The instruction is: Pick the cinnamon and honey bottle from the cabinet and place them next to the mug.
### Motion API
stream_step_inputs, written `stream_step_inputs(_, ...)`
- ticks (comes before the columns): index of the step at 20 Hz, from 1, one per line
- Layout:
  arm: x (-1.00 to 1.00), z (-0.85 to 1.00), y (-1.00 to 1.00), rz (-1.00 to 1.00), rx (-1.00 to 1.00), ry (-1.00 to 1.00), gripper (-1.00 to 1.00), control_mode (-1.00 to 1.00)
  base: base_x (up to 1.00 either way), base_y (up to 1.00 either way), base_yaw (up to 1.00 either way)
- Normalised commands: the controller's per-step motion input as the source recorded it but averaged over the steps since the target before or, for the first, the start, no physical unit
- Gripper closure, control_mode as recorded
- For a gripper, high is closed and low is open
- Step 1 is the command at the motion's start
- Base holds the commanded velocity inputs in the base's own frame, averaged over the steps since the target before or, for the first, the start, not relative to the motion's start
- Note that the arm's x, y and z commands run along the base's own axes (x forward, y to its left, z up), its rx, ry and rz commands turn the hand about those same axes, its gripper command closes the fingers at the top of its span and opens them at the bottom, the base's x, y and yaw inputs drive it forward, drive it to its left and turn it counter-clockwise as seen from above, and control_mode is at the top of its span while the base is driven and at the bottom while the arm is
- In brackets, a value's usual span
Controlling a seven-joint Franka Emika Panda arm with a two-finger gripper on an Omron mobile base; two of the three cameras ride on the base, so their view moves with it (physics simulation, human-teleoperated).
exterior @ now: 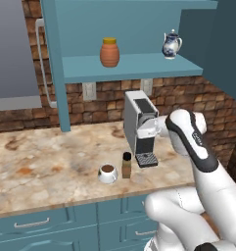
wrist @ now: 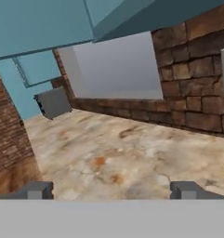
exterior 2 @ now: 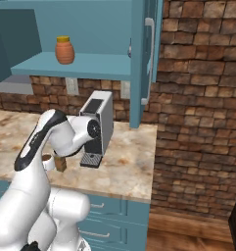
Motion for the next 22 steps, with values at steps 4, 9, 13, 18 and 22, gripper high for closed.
stream_step_inputs(4, -0.40, 0.96, 0.00, -0.16, 0.00, 0.05, -1.00, -1.00, 0.00, 0.00, 0.00)
stream_step_inputs(9, -0.47, 0.90, -0.02, -0.21, 0.00, 0.08, -1.00, -1.00, 0.00, 0.00, 0.00)
stream_step_inputs(13, -0.23, 0.81, -0.11, -0.24, -0.02, 0.05, -1.00, -1.00, 0.00, 0.00, 0.00)
stream_step_inputs(18, 0.02, 0.77, -0.05, -0.18, -0.09, 0.11, -1.00, -1.00, 0.00, 0.00, 0.00)
stream_step_inputs(22, 0.08, 0.59, -0.16, -0.08, -0.16, 0.20, -1.00, -1.00, 0.00, 0.00, 0.00)
